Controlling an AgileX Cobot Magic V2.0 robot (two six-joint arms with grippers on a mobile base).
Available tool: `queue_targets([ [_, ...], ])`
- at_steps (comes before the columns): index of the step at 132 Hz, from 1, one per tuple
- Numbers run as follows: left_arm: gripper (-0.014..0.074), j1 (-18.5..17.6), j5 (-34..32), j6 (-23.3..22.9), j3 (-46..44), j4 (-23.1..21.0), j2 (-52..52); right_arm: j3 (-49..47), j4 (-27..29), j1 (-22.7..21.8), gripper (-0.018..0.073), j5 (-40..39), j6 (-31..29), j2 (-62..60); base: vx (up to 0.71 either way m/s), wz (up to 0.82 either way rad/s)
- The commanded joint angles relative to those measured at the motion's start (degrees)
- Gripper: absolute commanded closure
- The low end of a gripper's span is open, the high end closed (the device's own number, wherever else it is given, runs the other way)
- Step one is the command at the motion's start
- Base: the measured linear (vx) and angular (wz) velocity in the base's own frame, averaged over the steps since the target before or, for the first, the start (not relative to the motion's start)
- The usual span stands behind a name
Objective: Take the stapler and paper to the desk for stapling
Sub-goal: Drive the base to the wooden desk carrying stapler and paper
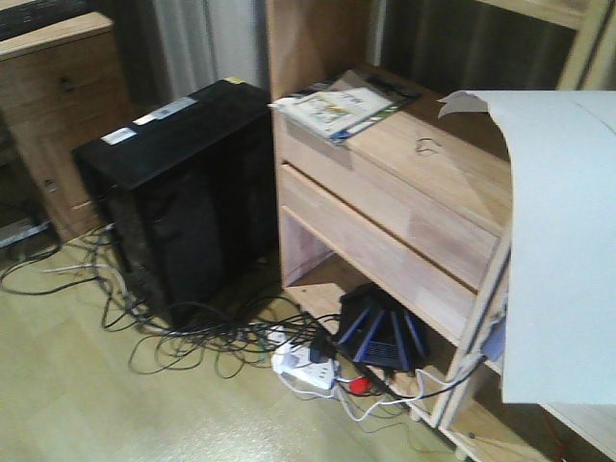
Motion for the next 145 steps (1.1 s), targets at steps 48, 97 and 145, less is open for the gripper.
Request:
queue_targets([
  [48, 0.0603, -0.30, -7.02, -0.11, -1.17, -0.96, 1.07, -1.40, 0.12, -0.30, 0.0565, -1.93, -0.10, 0.50, -0.09, 0.51],
  [97, 0.0603, -0.30, -7.02, -0.11, -1.17, -0.96, 1.07, -1.40, 0.12, -0.30, 0.0565, -1.93, -0.10, 0.50, -0.05, 0.55],
  [145, 0.0603, -0.30, -7.02, -0.11, -1.17, -0.96, 1.07, -1.40, 0.12, -0.30, 0.0565, -1.93, -0.10, 0.50, 0.04, 0.44],
])
